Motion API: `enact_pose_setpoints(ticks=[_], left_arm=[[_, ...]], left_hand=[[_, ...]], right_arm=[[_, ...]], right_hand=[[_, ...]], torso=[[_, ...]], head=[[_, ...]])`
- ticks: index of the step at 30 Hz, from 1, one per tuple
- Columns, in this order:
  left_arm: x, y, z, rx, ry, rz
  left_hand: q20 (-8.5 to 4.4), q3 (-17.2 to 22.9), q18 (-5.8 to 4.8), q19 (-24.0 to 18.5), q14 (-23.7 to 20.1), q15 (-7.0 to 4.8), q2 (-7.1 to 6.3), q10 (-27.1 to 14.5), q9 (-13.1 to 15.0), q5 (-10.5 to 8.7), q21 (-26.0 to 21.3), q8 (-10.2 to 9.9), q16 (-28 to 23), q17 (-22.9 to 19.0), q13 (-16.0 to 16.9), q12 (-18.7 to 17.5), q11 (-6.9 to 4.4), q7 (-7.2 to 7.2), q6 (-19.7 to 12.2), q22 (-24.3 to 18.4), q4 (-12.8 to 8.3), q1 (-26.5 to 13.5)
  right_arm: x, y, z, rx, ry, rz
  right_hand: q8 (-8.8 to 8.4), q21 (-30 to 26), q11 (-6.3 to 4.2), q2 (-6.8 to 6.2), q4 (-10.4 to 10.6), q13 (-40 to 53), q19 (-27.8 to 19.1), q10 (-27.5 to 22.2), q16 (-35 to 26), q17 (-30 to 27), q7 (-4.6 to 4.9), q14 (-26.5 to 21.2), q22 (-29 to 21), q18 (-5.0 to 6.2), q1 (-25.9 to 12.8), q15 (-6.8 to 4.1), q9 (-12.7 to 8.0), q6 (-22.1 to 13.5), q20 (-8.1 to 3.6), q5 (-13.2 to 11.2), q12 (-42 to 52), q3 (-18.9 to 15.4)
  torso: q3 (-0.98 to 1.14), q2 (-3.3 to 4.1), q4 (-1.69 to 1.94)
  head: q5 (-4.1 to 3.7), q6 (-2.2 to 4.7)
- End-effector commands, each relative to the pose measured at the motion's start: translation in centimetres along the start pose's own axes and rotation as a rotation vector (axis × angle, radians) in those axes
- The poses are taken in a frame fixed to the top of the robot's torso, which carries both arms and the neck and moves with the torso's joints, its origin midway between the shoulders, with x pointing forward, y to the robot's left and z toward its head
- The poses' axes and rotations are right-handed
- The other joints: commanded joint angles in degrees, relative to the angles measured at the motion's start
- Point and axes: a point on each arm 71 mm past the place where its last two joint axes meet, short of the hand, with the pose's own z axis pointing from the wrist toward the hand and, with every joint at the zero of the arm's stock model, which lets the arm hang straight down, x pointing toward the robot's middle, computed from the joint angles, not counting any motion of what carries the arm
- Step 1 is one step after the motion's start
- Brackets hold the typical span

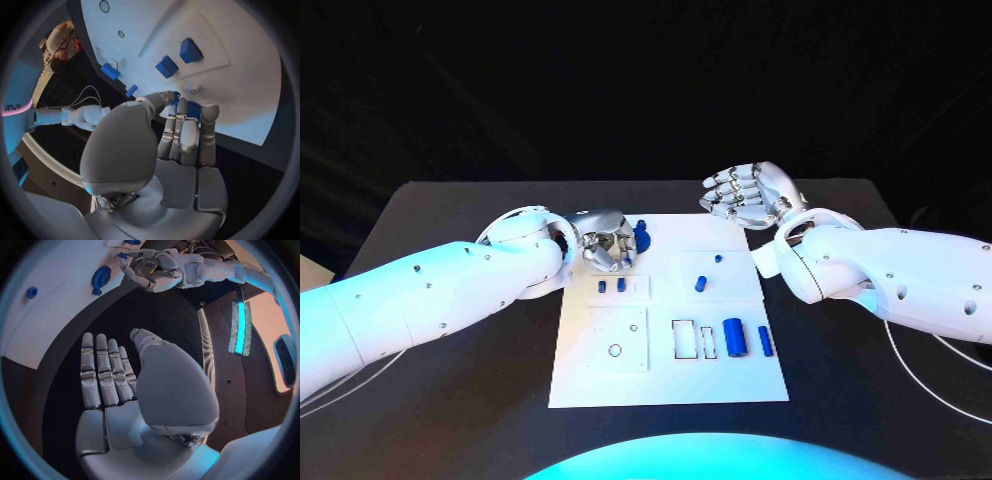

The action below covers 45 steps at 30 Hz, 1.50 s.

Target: Assemble the parts on the task board

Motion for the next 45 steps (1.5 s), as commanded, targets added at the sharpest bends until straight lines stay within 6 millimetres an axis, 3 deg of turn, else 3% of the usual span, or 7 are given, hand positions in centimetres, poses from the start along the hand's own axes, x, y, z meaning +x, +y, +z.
enact_pose_setpoints(ticks=[1, 16, 31, 45], left_arm=[[-0.3, -0.1, -0.3, 0.015, -0.025, -0.068], [-0.8, 1.5, -1.3, -0.014, -0.04, -0.054], [-0.5, 2.0, -1.2, -0.043, -0.001, -0.026], [-0.3, 1.8, -0.9, -0.043, 0.018, -0.014]], left_hand=[[0.02, -0.4, -0.87, 0.4, 0.4, 0.11, 0.12, 0.3, 0.0, 0.16, 0.3, -0.2, 0.2, 0.1, 0.0, -0.2, -0.09, 0.14, 0.4, 0.1, -0.1, -0.5], [-0.01, -0.4, -0.88, 0.5, 0.4, 0.1, 0.06, 0.5, 0.1, 0.17, 0.4, -0.4, 0.2, -0.2, -0.1, -0.5, -0.07, 0.17, 0.4, 0.1, -0.2, -0.6], [-0.05, -0.3, -0.87, 0.5, 0.3, 0.09, 0.08, 0.7, 0.1, 0.21, 0.4, -0.6, 0.2, -0.5, -0.1, -0.9, -0.08, 0.17, 0.5, 0.1, -0.5, -0.5], [-0.06, -0.2, -0.86, 0.5, 0.3, 0.09, 0.09, 0.8, 0.1, 0.21, 0.4, -0.6, 0.1, -0.7, -0.1, -1.0, -0.07, 0.18, 0.6, 0.0, -0.5, -0.4]], right_arm=[[0.1, 0.1, 0.0, -0.017, 0.014, -0.002], [0.0, 0.1, -0.1, -0.016, 0.013, -0.003], [0.0, 0.1, -0.1, -0.015, 0.013, -0.003], [0.0, 0.1, -0.1, -0.015, 0.013, -0.003]], right_hand=[[-0.31, 0.1, -0.12, -0.45, -0.1, 0.0, 0.2, 0.4, -0.1, -0.1, -0.06, -0.2, -0.1, 0.76, -0.3, 0.07, -0.1, 0.5, 0.16, -0.2, -0.3, 0.3], [-0.35, 0.1, -0.12, -0.44, 0.0, 0.0, 0.2, 0.5, 0.0, -0.1, -0.06, -0.3, -0.1, 0.77, -0.4, 0.07, -0.1, 0.6, 0.18, -0.2, -0.4, 0.4], [-0.39, 0.1, -0.13, -0.48, 0.1, 0.0, 0.2, 0.5, 0.0, -0.2, -0.07, -0.3, -0.2, 0.77, -0.5, 0.08, -0.1, 0.6, 0.19, -0.2, -0.4, 0.4], [-0.39, 0.1, -0.13, -0.48, 0.1, 0.0, 0.2, 0.5, 0.0, -0.2, -0.07, -0.3, -0.2, 0.77, -0.5, 0.08, -0.1, 0.6, 0.19, -0.2, -0.4, 0.4]], torso=[[0.01, -0.01, 0.04], [-0.04, 0.04, 0.08], [0.05, 0.02, -0.04], [-0.04, 0.04, -0.02]], head=[[-0.01, -0.04], [0.06, -0.14], [0.31, -0.34], [0.27, -0.38]])
